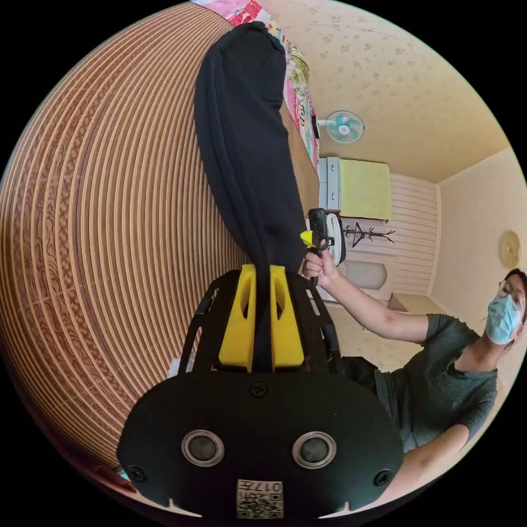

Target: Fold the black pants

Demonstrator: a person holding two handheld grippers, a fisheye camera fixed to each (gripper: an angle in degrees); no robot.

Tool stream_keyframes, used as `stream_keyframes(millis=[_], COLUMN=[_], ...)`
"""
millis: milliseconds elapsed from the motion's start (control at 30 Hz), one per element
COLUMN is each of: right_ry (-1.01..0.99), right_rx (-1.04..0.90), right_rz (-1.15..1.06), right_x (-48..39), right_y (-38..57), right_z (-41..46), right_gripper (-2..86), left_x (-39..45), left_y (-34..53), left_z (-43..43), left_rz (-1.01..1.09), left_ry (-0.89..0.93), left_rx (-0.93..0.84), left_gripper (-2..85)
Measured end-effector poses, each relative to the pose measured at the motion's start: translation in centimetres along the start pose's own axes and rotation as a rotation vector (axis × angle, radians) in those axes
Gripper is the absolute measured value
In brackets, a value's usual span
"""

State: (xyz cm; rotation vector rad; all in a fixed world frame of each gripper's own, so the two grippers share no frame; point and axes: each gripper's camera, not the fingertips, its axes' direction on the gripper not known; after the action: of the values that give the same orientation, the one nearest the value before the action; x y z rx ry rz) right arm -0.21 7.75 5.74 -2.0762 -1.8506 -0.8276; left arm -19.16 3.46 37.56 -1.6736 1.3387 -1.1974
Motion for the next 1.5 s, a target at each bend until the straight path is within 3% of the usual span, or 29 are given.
stream_keyframes(millis=[267,533,733,833,967,1133,1300,1400,1500], right_ry=[-0.066,0.003,0.043,0.129,0.276,0.336,0.239,0.104,0.073], right_rx=[-0.017,-0.081,-0.052,0.011,0.049,0.050,0.059,0.075,0.051], right_rz=[-0.300,-0.737,-0.911,-0.820,-0.588,-0.386,-0.449,-0.573,-0.667], right_x=[-13.2,-32.4,-42.1,-43.0,-39.5,-30.5,-26.7,-26.6,-27.6], right_y=[12.5,22.3,26.1,25.3,22.0,19.3,24.7,28.7,31.1], right_z=[-0.7,0.2,1.1,1.0,0.9,1.0,1.8,2.7,4.1], right_gripper=[0.6,0.5,0.4,0.3,0.3,0.4,0.8,1.1,1.3], left_x=[15.0,32.0,44.1,46.0,44.8,39.3,37.0,37.4,36.9], left_y=[12.0,18.3,19.4,18.1,14.2,9.0,9.2,11.1,11.5], left_z=[-0.6,-0.5,-1.0,-0.9,2.2,7.6,10.8,11.2,11.4], left_rz=[0.361,0.690,0.940,0.831,0.630,0.370,0.343,0.440,0.414], left_ry=[0.224,0.275,0.265,0.229,0.032,-0.016,-0.029,0.024,0.236], left_rx=[0.094,0.176,0.245,0.365,0.465,0.457,0.368,0.312,0.206], left_gripper=[4.9,4.9,4.6,4.6,4.5,4.3,4.3,4.5,6.3])
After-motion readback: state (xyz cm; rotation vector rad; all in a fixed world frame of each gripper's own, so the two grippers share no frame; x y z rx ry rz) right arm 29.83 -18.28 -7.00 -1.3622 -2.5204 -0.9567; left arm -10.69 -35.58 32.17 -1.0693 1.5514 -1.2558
